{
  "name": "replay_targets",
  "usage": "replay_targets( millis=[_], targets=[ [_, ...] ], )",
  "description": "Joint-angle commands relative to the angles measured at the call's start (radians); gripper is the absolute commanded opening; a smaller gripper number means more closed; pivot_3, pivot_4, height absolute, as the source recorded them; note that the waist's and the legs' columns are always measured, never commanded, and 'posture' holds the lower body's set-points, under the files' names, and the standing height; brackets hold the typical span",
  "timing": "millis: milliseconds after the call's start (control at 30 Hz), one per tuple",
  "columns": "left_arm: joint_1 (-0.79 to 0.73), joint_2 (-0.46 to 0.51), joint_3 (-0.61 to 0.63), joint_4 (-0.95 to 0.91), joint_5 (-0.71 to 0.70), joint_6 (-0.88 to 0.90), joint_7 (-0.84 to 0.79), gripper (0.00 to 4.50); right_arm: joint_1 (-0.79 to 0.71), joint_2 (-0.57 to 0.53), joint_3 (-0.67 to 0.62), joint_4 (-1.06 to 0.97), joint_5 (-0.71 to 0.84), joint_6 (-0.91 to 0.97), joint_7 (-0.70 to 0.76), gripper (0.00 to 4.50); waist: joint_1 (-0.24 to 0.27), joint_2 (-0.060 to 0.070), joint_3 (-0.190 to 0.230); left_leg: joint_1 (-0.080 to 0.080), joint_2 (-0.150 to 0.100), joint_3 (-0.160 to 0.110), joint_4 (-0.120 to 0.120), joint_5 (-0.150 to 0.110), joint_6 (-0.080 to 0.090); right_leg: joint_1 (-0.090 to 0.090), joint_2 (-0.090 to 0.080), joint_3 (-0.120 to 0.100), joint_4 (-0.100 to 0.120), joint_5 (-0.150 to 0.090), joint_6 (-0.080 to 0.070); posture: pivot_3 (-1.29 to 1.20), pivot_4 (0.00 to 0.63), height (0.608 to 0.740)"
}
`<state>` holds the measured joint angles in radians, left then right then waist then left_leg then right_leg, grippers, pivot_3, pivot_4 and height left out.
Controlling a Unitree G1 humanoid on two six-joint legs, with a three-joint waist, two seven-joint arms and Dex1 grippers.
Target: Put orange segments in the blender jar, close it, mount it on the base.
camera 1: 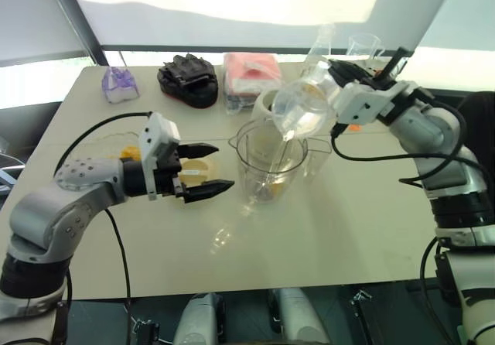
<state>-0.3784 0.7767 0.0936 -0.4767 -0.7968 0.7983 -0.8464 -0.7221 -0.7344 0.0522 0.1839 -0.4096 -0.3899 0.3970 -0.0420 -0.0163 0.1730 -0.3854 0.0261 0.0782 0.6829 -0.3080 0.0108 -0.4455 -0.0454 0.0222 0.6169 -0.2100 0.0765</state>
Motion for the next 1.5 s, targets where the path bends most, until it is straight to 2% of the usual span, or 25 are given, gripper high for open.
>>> replay_targets(
  millis=[33, 467, 767, 967, 1200, 1333, 1500],
  targets=[
    [-0.019, 0.002, 0.008, -0.020, -0.003, -0.018, -0.008, 4.50, -0.025, -0.013, -0.039, -0.022, 0.025, 0.003, -0.026, 0.06, 0.000, 0.000, 0.000, 0.000, 0.000, 0.000, 0.000, 0.000, 0.000, 0.000, 0.000, 0.000, 0.000, 0.000, 0.000, 0.00, 0.150, 0.740],
    [-0.031, 0.002, 0.006, -0.016, -0.004, -0.011, -0.008, 4.50, -0.025, -0.049, -0.010, -0.011, -0.060, -0.069, -0.077, 0.06, 0.000, 0.000, 0.000, 0.000, 0.000, 0.000, 0.000, 0.000, 0.000, 0.000, 0.000, 0.000, 0.001, 0.000, 0.000, 0.00, 0.150, 0.740],
    [-0.032, 0.003, 0.005, -0.015, -0.004, -0.009, -0.007, 4.50, -0.020, -0.033, -0.021, 0.006, -0.028, -0.047, -0.079, 0.06, -0.001, 0.000, 0.000, 0.001, 0.000, 0.000, 0.000, 0.000, -0.001, 0.000, 0.000, 0.000, 0.001, 0.000, 0.000, 0.00, 0.150, 0.740],
    [-0.035, 0.003, 0.003, -0.011, -0.003, -0.011, -0.011, 4.50, -0.007, 0.022, -0.071, -0.019, 0.122, 0.098, -0.028, 0.06, 0.000, 0.000, 0.000, 0.001, 0.000, 0.000, 0.000, 0.000, -0.001, 0.000, 0.000, 0.000, 0.002, 0.000, 0.000, 0.00, 0.150, 0.740],
    [-0.044, 0.000, 0.003, -0.001, -0.002, -0.016, -0.021, 4.50, -0.008, 0.107, -0.195, -0.095, 0.396, 0.402, 0.036, 0.06, 0.001, 0.000, 0.000, 0.001, 0.000, 0.000, 0.000, 0.000, -0.001, 0.001, 0.000, 0.000, 0.002, 0.001, 0.002, 0.00, 0.150, 0.740],
    [-0.103, -0.034, 0.038, 0.024, -0.058, 0.005, -0.004, 4.50, -0.016, 0.132, -0.282, -0.146, 0.513, 0.577, 0.016, 0.06, 0.006, 0.000, 0.000, 0.001, 0.000, 0.000, 0.001, 0.000, -0.001, 0.001, 0.000, 0.000, 0.002, 0.002, 0.002, 0.00, 0.150, 0.740],
    [-0.121, -0.028, 0.036, 0.041, -0.066, 0.009, -0.014, 4.50, 0.022, 0.145, -0.386, -0.231, 0.590, 0.743, -0.064, 0.06, 0.005, 0.000, 0.000, 0.001, 0.000, 0.000, 0.001, 0.000, -0.001, 0.001, 0.000, 0.000, 0.002, 0.002, 0.003, 0.00, 0.150, 0.740]
  ],
)
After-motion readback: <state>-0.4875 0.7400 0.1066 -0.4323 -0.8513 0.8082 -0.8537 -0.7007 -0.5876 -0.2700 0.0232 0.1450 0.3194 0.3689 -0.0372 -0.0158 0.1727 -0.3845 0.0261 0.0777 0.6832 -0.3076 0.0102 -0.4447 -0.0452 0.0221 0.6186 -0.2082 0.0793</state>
